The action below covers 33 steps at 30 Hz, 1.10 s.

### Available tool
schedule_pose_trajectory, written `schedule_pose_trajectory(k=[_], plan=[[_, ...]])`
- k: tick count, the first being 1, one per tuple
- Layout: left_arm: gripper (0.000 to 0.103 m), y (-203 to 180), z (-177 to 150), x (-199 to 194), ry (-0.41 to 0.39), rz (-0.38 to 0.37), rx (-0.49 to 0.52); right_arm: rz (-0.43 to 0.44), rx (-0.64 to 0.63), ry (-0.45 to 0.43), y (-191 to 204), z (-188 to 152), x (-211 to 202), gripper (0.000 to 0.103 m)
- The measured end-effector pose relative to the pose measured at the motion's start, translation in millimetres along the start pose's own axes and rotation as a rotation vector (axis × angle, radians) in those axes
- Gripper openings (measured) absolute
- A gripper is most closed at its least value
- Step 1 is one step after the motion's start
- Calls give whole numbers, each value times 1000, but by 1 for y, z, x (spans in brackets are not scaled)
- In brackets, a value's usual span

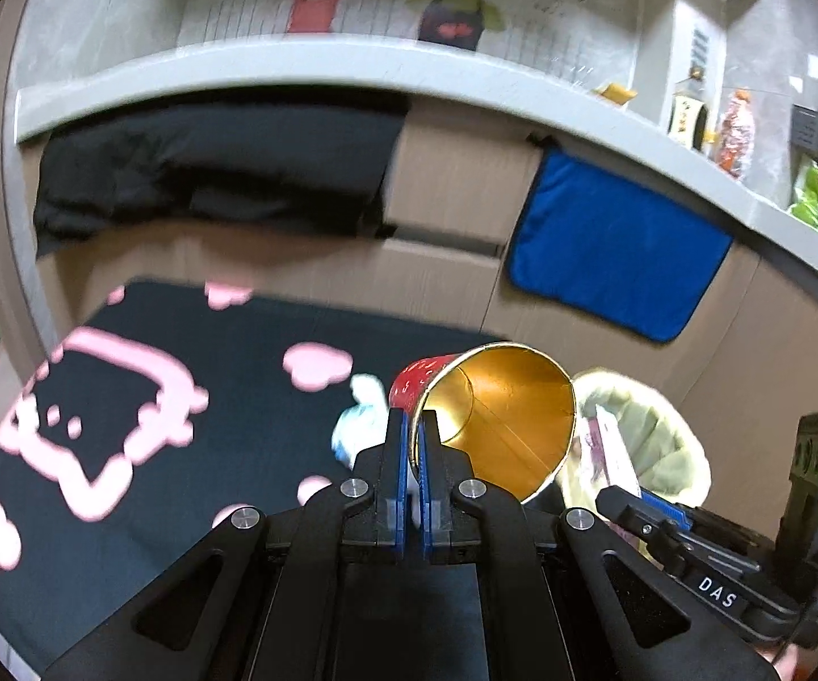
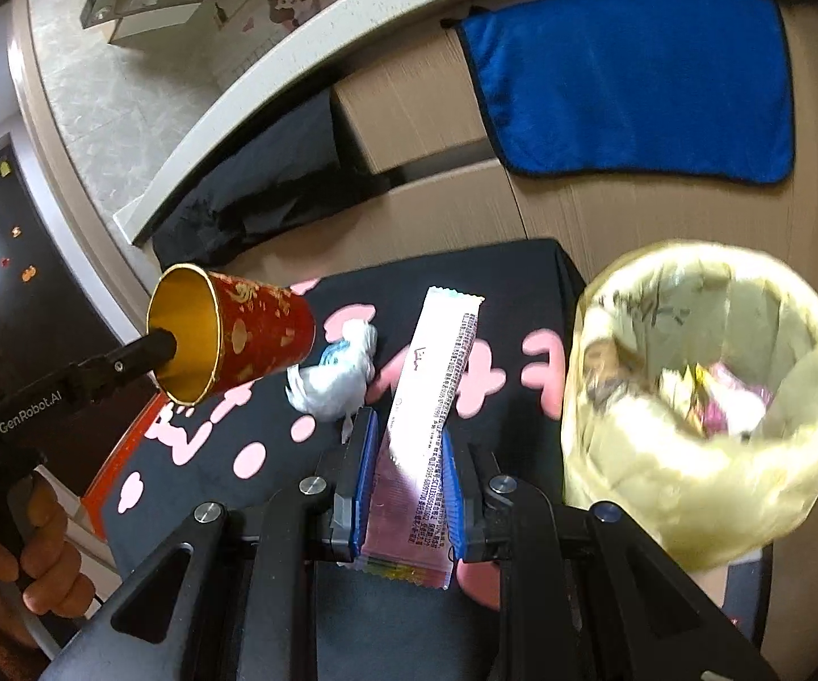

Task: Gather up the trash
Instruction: 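Carry the red cup and paper strip over the trash bin with both tools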

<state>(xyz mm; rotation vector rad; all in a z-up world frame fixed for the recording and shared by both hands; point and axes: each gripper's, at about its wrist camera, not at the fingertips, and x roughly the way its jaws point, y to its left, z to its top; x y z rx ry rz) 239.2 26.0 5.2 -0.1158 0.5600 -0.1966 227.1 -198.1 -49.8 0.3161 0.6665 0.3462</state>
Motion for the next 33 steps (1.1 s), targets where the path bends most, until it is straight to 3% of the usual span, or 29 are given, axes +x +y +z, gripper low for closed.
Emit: schedule_pose_trajectory(k=[14, 24, 33], plan=[[3, -64, 52, -3, -166, -90, 97, -104, -146, -138, -17, 81, -53, 20], [3, -129, 55, 31, -128, -225, 128, -237, -129, -174, -64, 100, -87, 20], [3, -159, 31, 61, -67, -274, 149, -301, -131, -167, -92, 99, -95, 20]])
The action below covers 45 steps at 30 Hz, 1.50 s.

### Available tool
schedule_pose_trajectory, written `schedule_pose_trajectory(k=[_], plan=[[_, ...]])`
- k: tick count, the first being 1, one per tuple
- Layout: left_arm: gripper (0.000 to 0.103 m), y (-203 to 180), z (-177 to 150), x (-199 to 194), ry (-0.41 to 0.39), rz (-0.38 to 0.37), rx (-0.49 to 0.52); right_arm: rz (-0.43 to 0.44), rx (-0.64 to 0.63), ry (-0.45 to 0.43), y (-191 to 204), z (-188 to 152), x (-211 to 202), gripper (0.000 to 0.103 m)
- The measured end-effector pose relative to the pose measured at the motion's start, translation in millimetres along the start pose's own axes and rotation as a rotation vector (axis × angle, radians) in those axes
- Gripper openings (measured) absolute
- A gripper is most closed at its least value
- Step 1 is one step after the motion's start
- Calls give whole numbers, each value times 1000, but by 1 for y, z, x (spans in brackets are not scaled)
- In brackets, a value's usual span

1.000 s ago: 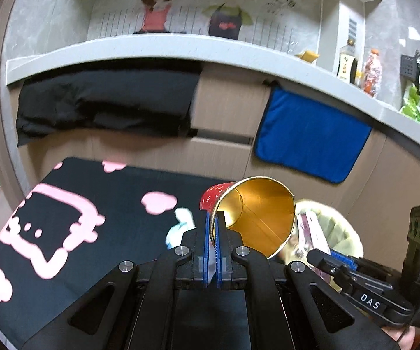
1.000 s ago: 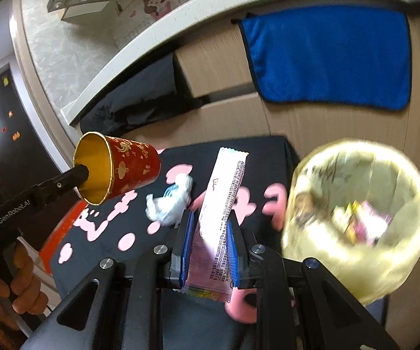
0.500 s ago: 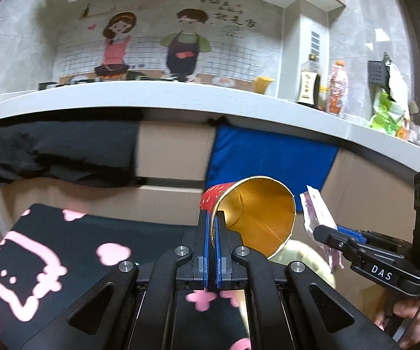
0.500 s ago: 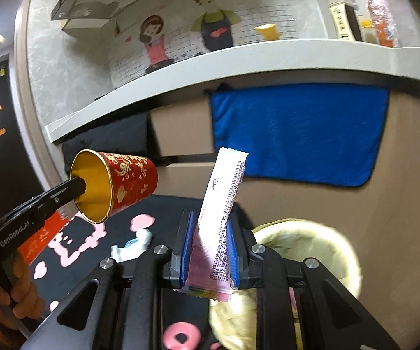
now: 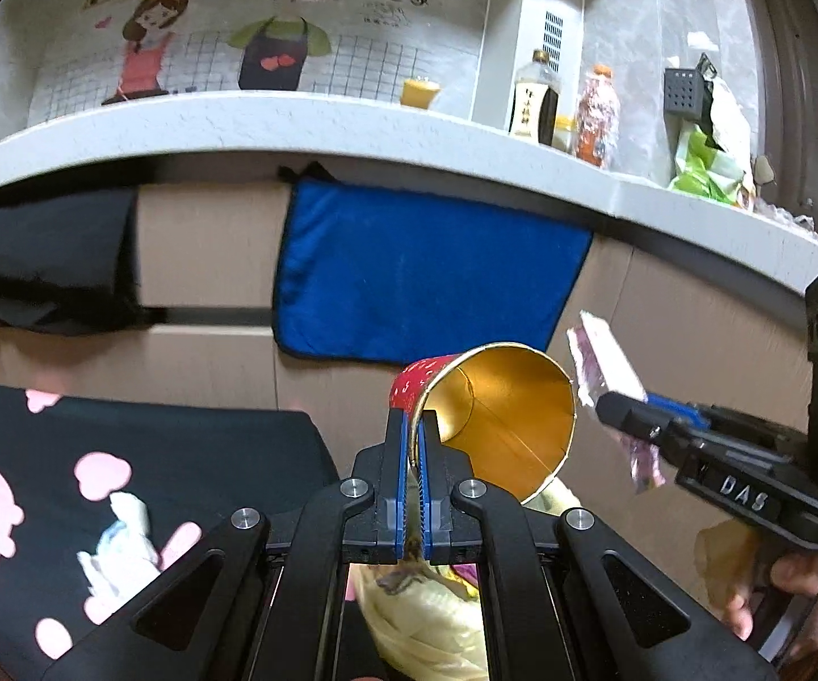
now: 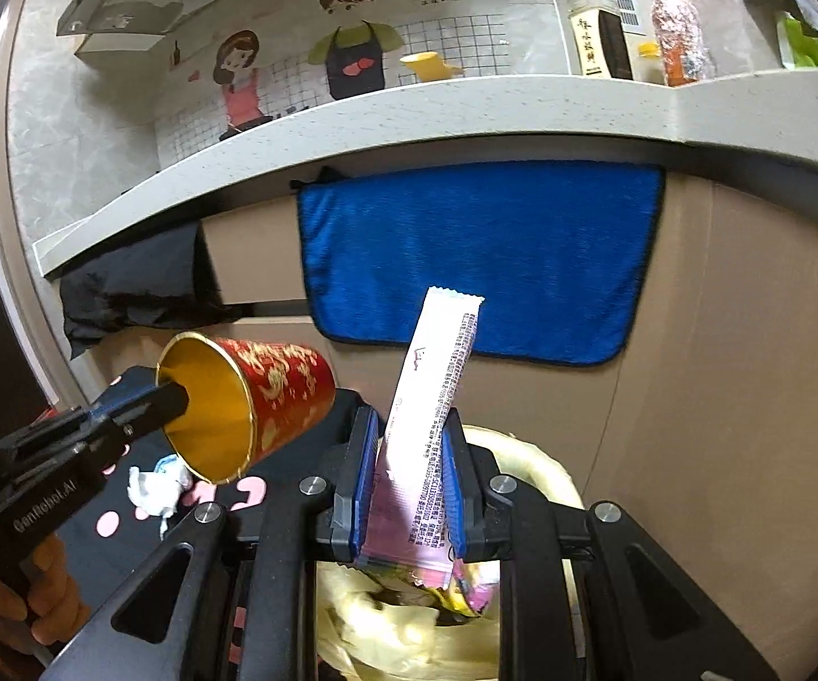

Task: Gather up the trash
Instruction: 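Carry the red cup and paper strip over the trash bin with both tools, then open both tools to drop the cup and strip into the bin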

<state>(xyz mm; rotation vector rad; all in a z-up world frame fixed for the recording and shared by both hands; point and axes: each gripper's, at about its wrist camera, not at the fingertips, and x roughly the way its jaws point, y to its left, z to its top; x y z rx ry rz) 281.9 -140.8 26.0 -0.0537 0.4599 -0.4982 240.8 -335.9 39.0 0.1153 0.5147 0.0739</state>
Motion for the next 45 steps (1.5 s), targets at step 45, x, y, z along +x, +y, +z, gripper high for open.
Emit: schedule_pose_trajectory(k=[45], plan=[[32, 25, -37, 60, 164, -72, -135, -60, 65, 148, -39, -75, 71, 40]])
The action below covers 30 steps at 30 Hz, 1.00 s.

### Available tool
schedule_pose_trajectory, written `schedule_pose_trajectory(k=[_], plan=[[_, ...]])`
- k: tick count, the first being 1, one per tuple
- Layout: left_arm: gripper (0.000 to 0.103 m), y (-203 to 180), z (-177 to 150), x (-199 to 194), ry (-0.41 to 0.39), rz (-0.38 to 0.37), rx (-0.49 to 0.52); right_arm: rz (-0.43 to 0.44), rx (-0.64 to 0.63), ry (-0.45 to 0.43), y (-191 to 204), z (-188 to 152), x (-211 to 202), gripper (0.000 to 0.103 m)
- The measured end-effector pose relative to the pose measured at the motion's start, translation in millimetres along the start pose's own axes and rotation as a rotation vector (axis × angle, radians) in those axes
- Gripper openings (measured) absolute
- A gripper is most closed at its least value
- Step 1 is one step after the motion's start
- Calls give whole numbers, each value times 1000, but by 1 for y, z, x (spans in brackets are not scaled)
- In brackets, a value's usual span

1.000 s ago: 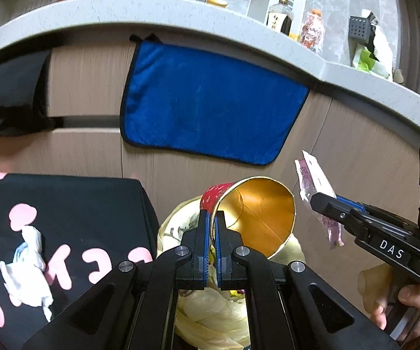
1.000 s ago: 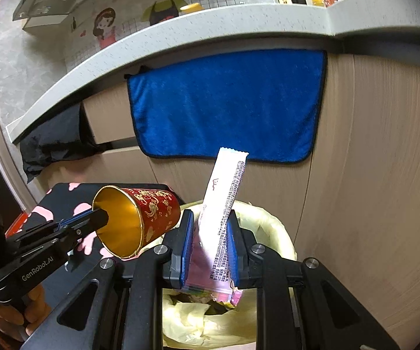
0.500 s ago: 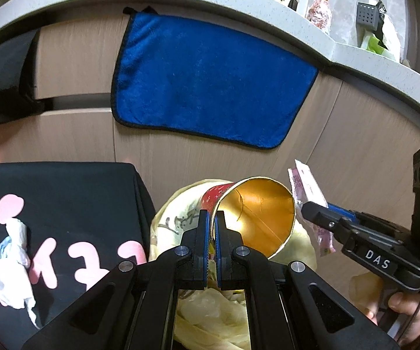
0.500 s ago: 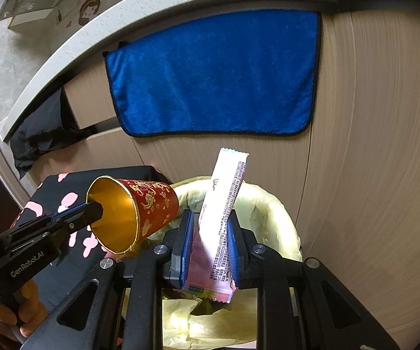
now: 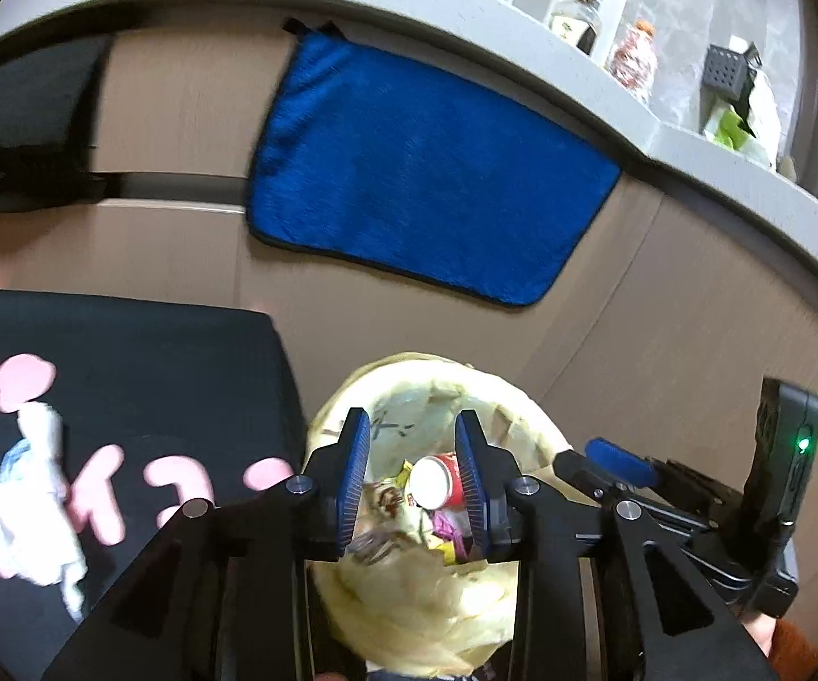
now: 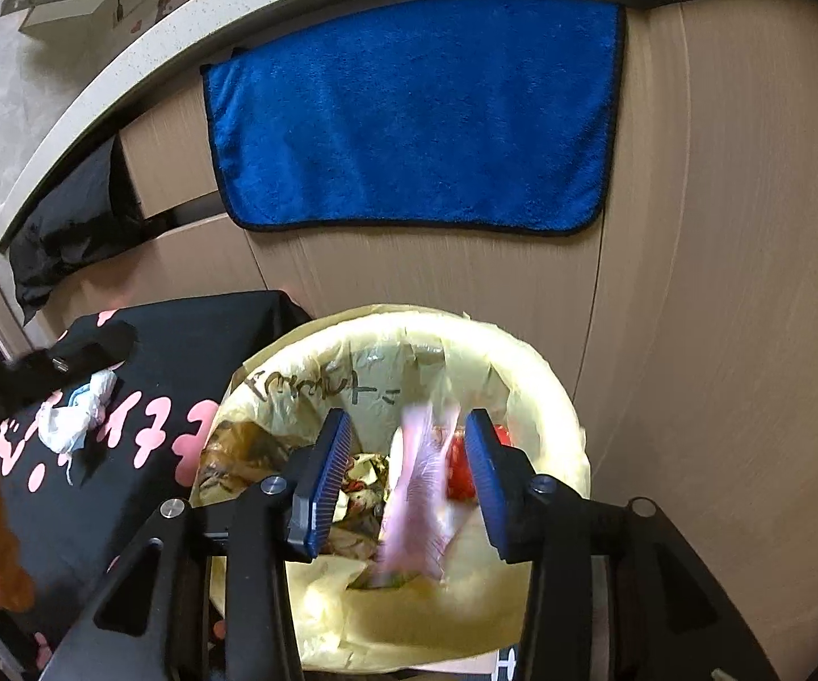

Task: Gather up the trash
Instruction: 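Open both tools to drop the cup and strip into the bin, then lower the right tool to the floor and grasp the purple eggplant sponge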

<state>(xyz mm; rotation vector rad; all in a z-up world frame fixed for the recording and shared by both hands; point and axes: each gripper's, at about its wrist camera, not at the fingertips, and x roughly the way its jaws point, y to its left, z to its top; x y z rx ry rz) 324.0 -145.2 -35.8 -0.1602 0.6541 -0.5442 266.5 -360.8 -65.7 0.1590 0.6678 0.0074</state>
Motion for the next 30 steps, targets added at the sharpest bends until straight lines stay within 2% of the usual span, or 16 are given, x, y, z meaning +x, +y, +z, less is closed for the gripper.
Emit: schedule_pose_trajectory(k=[3, 8, 12, 14, 16, 20, 24, 28, 30], plan=[[32, 8, -4, -21, 0, 22, -16, -9, -3, -9, 5, -4, -11, 41], [32, 16, -20, -61, 1, 18, -21, -11, -50, -64, 21, -27, -49, 47], [33, 19, -38, -95, -25, 15, 25, -35, -84, -134, 28, -72, -84, 49], [33, 21, -45, -103, -25, 16, 18, -42, -71, -130, 23, -104, -93, 49], [33, 26, -53, -105, -8, 9, -21, -42, -27, -85, 11, -134, -93, 49], [33, 31, -64, -101, 29, -15, -83, -33, 163, 85, -34, -219, -82, 49], [33, 25, -73, -92, 67, -28, -91, -46, 328, 313, -67, -327, -60, 50], [33, 17, -76, -86, 104, -25, -55, -92, 448, 561, -76, -434, -38, 50], [33, 16, -77, -84, 110, -22, -57, -97, 532, 636, -78, -476, -37, 50]])
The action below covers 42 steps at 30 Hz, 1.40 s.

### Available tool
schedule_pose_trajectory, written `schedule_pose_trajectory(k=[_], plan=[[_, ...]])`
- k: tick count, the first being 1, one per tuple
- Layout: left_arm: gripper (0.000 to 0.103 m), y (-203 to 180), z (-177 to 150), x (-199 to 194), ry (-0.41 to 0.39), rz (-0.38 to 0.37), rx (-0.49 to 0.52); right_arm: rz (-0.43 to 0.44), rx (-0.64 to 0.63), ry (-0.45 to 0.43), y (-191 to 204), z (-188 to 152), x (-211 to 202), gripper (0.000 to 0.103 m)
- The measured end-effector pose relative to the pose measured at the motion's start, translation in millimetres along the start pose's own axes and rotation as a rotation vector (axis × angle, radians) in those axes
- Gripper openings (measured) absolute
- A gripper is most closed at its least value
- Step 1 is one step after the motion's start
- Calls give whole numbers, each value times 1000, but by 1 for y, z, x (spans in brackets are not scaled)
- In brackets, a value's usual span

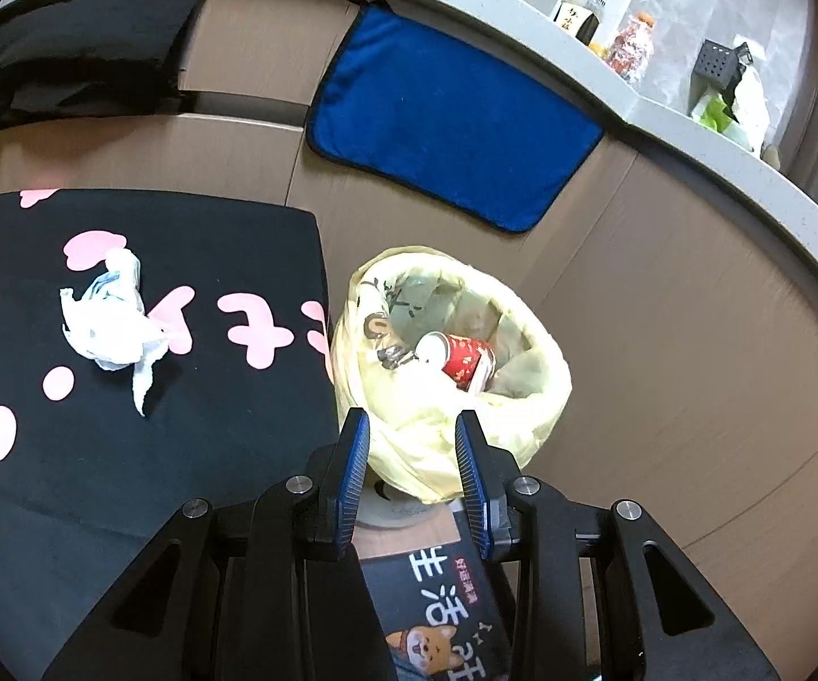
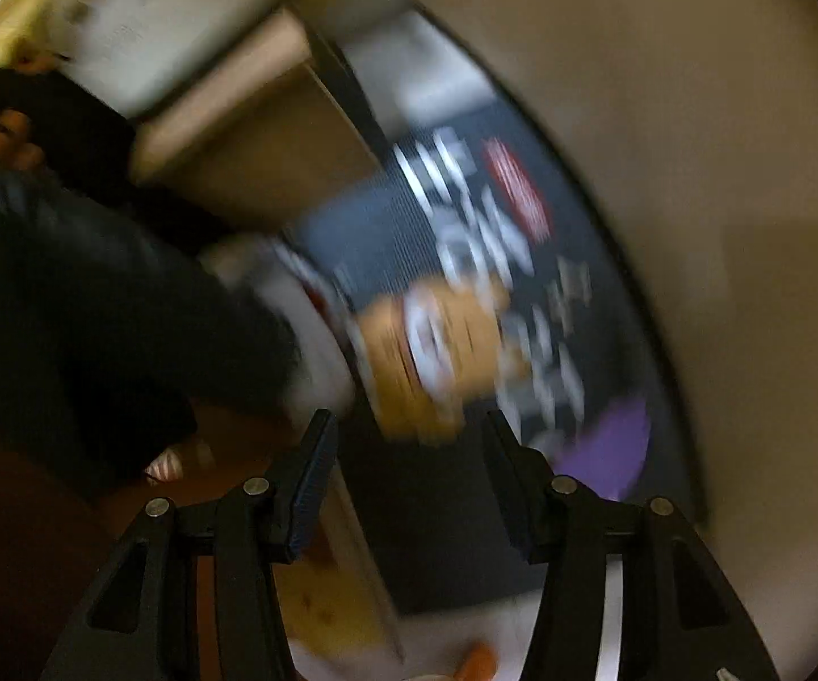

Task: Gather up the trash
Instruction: 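Lower the right tool to the floor and grasp the purple eggplant sponge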

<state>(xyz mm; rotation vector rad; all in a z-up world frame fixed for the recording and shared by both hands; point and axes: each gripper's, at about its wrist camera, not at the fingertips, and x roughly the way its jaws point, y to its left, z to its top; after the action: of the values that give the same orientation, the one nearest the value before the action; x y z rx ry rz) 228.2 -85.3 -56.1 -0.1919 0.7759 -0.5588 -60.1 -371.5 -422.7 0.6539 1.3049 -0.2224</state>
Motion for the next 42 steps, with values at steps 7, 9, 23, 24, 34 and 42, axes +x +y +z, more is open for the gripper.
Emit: schedule_pose_trajectory(k=[7, 9, 23, 24, 34, 42], plan=[[33, -3, 2, 11, 22, 5, 12, -138, 393, 58, -77, -68, 47, 50], [33, -1, 1, 15, 34, 15, 17, -176, 425, 55, -85, -69, 58, 50], [33, 1, -2, 36, 95, 111, 36, -295, 577, 24, -123, -50, 104, 55], [33, -3, -2, 37, 96, 110, 50, -295, 578, 24, -124, -50, 106, 56], [33, -14, -1, 39, 104, 158, 101, -297, 560, -2, -133, -41, 123, 70], [32, -13, -1, 32, 83, 203, 95, -391, 518, -19, -142, -40, 127, 77]])
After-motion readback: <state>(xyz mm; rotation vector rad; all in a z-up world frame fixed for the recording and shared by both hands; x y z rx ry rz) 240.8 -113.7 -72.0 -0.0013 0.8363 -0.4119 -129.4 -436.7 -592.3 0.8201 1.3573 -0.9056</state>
